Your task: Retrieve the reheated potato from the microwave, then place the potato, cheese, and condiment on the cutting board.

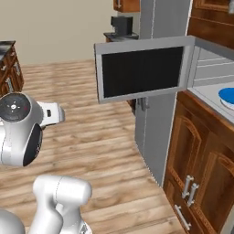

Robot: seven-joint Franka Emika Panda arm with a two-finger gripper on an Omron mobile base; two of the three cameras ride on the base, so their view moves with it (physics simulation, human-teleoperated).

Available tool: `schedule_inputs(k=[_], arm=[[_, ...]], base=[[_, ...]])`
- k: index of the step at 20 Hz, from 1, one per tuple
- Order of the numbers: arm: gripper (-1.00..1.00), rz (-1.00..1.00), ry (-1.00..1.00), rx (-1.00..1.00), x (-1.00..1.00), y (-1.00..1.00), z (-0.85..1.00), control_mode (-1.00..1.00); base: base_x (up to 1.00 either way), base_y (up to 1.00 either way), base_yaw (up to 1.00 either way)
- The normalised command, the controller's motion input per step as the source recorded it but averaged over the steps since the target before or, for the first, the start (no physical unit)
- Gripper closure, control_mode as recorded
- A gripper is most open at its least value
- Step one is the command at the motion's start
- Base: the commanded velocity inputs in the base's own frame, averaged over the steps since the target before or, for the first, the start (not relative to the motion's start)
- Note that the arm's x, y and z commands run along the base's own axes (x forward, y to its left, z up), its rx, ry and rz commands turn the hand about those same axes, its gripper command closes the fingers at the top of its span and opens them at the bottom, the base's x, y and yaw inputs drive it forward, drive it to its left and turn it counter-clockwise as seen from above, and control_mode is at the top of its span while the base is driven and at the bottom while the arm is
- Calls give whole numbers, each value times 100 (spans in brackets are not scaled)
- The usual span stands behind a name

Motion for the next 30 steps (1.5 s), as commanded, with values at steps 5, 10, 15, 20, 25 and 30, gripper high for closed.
schedule_inputs(k=[5,10,15,20,25,30], arm=[[100,0,0,0,0,0,0,100],[100,0,0,0,0,0,0,100],[100,0,0,0,0,0,0,100],[100,0,0,0,0,0,0,100],[100,0,0,0,0,0,0,100],[100,0,0,0,0,0,0,100]], base=[[9,52,27],[52,59,5],[61,58,0],[61,60,0],[63,59,0],[70,48,-2]])
